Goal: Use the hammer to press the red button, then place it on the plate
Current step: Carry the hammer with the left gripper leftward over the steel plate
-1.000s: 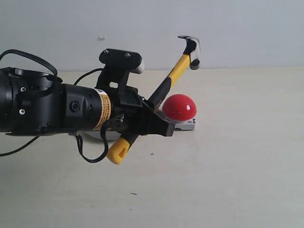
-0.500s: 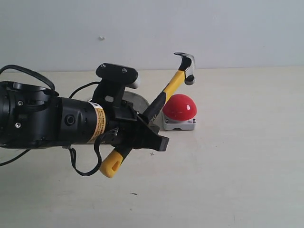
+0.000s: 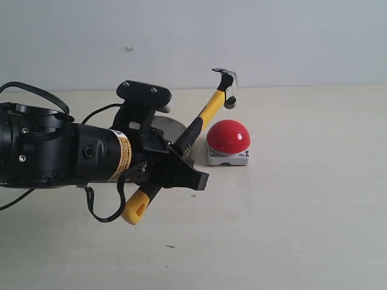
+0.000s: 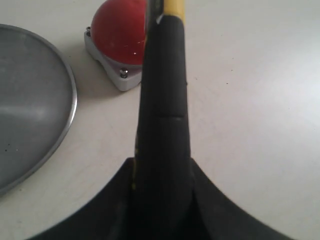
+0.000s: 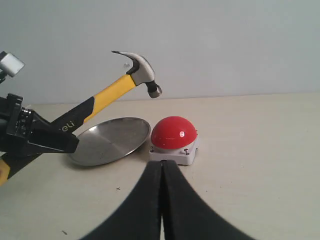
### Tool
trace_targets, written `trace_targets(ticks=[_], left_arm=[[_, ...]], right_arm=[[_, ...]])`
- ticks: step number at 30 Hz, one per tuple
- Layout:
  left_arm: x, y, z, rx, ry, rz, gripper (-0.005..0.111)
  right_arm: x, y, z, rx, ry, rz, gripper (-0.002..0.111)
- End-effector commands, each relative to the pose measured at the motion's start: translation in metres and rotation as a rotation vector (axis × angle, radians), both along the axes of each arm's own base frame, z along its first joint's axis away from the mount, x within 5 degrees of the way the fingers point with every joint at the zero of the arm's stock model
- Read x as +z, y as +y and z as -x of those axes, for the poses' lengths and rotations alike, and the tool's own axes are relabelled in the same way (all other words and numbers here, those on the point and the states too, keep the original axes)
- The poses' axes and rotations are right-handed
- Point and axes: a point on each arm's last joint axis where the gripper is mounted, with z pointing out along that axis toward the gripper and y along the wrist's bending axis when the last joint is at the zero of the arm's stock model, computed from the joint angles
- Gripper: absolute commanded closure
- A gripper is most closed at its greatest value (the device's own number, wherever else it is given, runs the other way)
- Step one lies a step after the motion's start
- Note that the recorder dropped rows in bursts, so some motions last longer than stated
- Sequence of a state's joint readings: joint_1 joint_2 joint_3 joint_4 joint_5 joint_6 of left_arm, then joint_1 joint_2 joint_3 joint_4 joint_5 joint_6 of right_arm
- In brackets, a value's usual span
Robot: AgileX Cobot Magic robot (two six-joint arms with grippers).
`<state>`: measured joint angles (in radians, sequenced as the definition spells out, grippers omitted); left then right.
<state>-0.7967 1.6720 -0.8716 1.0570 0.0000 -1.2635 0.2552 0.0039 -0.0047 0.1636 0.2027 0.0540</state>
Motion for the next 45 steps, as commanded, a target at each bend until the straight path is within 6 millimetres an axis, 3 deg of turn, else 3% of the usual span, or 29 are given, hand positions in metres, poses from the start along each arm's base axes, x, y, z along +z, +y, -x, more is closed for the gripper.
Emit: trace_targets(ticks=[1,7,11,14,21,22,24,25,29,31,34,36,38,45], left_arm=[[0.017,-0.005,-0.003,-0.023,-0.04,0.053,0.107],[0.05,-0.019,-0.016,-0.026,-0.121,0.129,0.107],[0.051,-0.021,-0.02,-0.015,-0.127,0.128,0.107],[0.031,-0.02,-0.029,0.011,-0.091,0.079,0.107],[-0.05,-0.03,-0.038,0.019,0.073,-0.05,0.107],[-0.05,-0.03,-0.038,0.02,0.073,-0.052,0.107],[-0.036,-0.027,-0.038,0.028,0.045,-0.034,0.107],[-0.017,-0.024,-0.037,0.039,0.007,-0.014,0.107],[0.027,-0.017,-0.032,0.049,-0.078,0.055,0.107],[0.064,-0.007,-0.024,0.062,-0.154,0.112,0.107],[0.092,0.006,-0.012,0.069,-0.208,0.164,0.107],[0.096,0.016,-0.007,0.085,-0.207,0.176,0.107],[0.086,0.03,-0.011,0.108,-0.16,0.223,0.107],[0.057,0.077,-0.036,0.021,0.087,0.638,0.107]], right_arm=[[-0.002,0.0,0.0,0.003,0.008,0.004,0.108],[-0.002,0.0,0.0,0.004,0.012,-0.002,0.108],[-0.002,0.0,0.0,0.004,0.012,-0.002,0.108],[-0.002,0.0,0.0,0.004,0.012,-0.002,0.108],[-0.002,0.0,0.0,0.004,0.012,-0.002,0.108],[-0.002,0.0,0.0,0.004,0.012,-0.002,0.108],[-0.002,0.0,0.0,0.004,0.012,-0.002,0.108],[-0.002,0.0,0.0,0.004,0.012,-0.002,0.108],[-0.002,0.0,0.0,0.004,0.012,-0.002,0.108],[-0.002,0.0,0.0,0.004,0.012,-0.002,0.108],[-0.002,0.0,0.0,0.005,0.015,-0.009,0.108],[-0.002,0.0,0.0,0.005,0.015,-0.009,0.108],[-0.002,0.0,0.0,0.005,0.015,-0.009,0.108],[-0.002,0.0,0.0,0.005,0.015,-0.009,0.108]])
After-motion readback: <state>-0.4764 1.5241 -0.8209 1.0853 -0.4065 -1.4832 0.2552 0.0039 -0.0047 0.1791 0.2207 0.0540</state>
